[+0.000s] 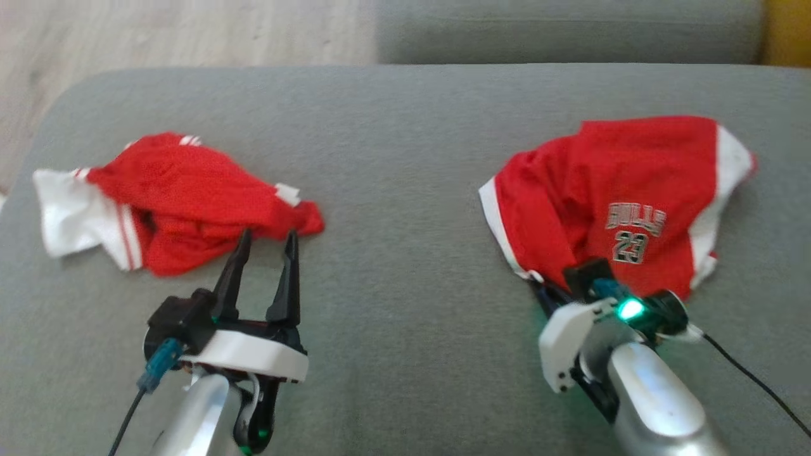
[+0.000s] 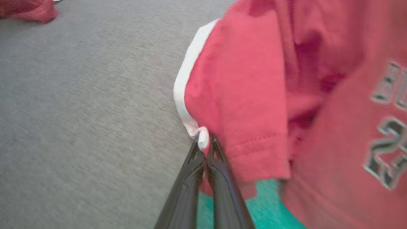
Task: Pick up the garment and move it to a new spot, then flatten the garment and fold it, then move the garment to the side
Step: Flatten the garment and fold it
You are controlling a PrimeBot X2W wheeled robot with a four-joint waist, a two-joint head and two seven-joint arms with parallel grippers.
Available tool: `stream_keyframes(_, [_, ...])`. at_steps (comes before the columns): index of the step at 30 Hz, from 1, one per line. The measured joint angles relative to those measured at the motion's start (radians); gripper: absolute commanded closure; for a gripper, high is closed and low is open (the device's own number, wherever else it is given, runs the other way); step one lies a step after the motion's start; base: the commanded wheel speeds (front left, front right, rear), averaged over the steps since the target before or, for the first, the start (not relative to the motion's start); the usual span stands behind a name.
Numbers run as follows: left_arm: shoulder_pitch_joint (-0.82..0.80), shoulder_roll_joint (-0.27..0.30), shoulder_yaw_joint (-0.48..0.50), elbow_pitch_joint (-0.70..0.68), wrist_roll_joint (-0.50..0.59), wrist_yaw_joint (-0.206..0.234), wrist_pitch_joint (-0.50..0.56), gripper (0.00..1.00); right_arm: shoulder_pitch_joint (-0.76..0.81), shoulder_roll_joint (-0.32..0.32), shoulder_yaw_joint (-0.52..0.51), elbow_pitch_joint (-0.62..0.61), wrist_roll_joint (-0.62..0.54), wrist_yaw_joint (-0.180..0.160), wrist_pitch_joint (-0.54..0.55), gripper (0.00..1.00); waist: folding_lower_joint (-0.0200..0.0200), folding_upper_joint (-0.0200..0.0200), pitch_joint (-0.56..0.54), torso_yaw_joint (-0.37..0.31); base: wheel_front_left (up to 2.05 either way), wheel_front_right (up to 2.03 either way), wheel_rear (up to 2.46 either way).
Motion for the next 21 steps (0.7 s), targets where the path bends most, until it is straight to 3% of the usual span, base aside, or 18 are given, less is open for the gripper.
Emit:
stream_keyframes(12, [0.031,-0.016,0.039,-0.009,0.028,-0.01,-0.001,0.0,0.219,-0.023,-0.359,-0.257,-0.115,0.0,0.074,1.0,0.0,0.0,-0.049,-0.155,0.0,0.0,0.0])
stream_keyframes(21, [0.031,-0.033,0.039,-0.008,0.044,-0.018,-0.001,0.0,0.288,-0.025,-0.607,-0.404,-0.199,0.0,0.16,1.0,0.0,0.0,-0.057,-0.183,0.0,0.0,0.0])
